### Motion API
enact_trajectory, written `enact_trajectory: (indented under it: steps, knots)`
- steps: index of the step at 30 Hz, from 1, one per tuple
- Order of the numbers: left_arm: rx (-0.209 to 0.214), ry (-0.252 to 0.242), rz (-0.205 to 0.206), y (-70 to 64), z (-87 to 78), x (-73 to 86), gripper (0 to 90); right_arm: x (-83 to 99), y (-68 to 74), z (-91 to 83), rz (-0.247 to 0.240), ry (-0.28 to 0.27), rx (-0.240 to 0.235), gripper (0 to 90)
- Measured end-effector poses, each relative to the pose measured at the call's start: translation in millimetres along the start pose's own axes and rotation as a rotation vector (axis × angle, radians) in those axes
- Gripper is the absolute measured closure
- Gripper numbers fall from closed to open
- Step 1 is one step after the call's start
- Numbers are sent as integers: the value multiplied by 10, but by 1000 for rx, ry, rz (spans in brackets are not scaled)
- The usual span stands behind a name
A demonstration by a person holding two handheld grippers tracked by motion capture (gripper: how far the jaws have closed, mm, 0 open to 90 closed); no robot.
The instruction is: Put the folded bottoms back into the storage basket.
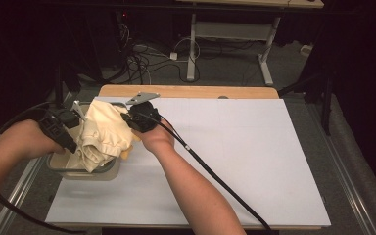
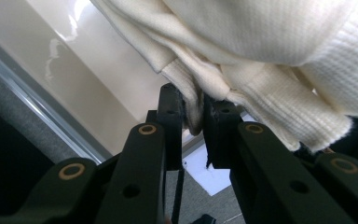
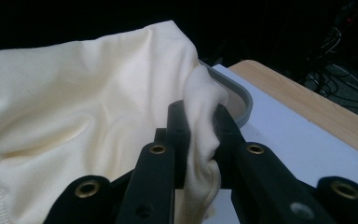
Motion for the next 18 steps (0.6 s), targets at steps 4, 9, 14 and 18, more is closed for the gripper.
enact_trajectory:
  steps: [4, 9, 14, 18]
  knots:
    - [6, -5, -12, 73, 25, 48, 773, -30, 26, 74, -2, 2, -6, 832]
    - [9, -11, -32, 173, 63, 139, 773, -65, 100, 166, -3, 0, -19, 832]
    - [5, -10, -55, 286, 69, 247, 773, -104, 211, 281, -13, 4, -38, 832]
    - [-1, -21, -81, 406, 66, 342, 773, -148, 300, 392, -23, 9, -50, 831]
Point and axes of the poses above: each handheld gripper's, and its own axes: z roughly forward along the jaws, x roughly out of its underside, y roughly to its left, the point moved 2 cm from there along z, roughly forward along the jaws, and after that the axes turned 11 degrees about x, right-handed, at the moved point
